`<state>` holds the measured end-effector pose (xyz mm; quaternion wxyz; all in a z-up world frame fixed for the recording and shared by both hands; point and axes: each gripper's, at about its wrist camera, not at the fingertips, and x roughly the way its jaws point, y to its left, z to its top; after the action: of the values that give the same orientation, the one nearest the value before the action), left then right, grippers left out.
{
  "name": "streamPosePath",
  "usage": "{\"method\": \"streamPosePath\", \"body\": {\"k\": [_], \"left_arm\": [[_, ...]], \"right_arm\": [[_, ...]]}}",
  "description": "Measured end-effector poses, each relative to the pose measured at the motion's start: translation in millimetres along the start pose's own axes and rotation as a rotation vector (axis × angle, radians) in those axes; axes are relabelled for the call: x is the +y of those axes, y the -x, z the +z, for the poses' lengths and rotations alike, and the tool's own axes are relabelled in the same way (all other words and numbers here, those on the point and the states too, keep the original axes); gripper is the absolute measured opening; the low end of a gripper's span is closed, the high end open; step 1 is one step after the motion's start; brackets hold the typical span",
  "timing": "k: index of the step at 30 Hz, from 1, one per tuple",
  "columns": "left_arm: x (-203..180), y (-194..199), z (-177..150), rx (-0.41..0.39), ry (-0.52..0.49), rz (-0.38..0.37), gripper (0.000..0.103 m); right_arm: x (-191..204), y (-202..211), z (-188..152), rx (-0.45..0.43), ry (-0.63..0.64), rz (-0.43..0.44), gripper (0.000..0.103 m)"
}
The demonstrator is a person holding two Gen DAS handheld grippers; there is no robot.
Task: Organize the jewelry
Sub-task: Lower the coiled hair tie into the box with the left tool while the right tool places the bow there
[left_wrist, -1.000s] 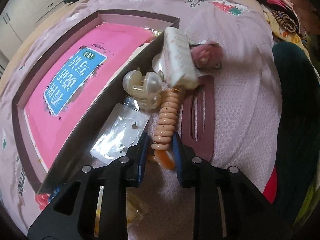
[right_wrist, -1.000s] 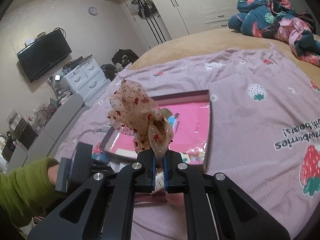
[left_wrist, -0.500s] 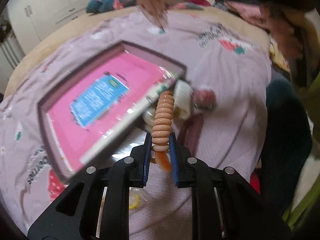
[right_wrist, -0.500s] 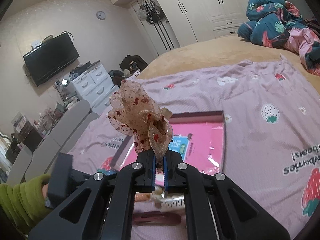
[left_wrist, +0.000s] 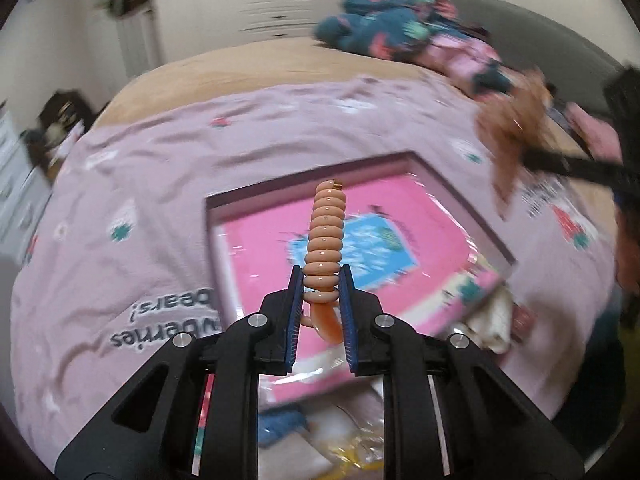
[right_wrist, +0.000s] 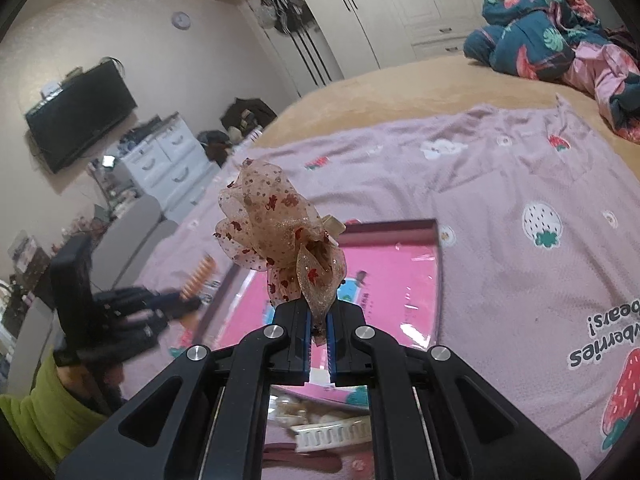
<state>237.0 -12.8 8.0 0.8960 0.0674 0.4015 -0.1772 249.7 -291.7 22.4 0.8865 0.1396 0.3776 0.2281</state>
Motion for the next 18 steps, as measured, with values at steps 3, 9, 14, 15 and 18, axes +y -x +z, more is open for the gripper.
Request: {"method": "streamPosePath", "body": {"k": [3,9,14,15,18], "left_arm": [[19,-10,-2,0.006,0.083,0.024,0.011],[38,-32,-14,0.028,0.171,0.047,0.011],[39,-47,-24,0.061,0.199,0.026,0.011],[38,-48,-26,0.065,0.197,0.024,0.011],[38,-51,-28,0.074,0.198,0.003,0.011]], "right_arm": [[-5,-19,-8,0.039,0.001,-0.029,0.005],[-16,-59,-30,0.141,-0.025,-0.113,0.005],[-23,-77,-51,0.188,-0.067,-0.152,0.006],[-24,-78,-54,0.192,-0.075,-0.161,0.007],[-24,-77,-61,0.183,-0.091,-0.174,0.010]]}}
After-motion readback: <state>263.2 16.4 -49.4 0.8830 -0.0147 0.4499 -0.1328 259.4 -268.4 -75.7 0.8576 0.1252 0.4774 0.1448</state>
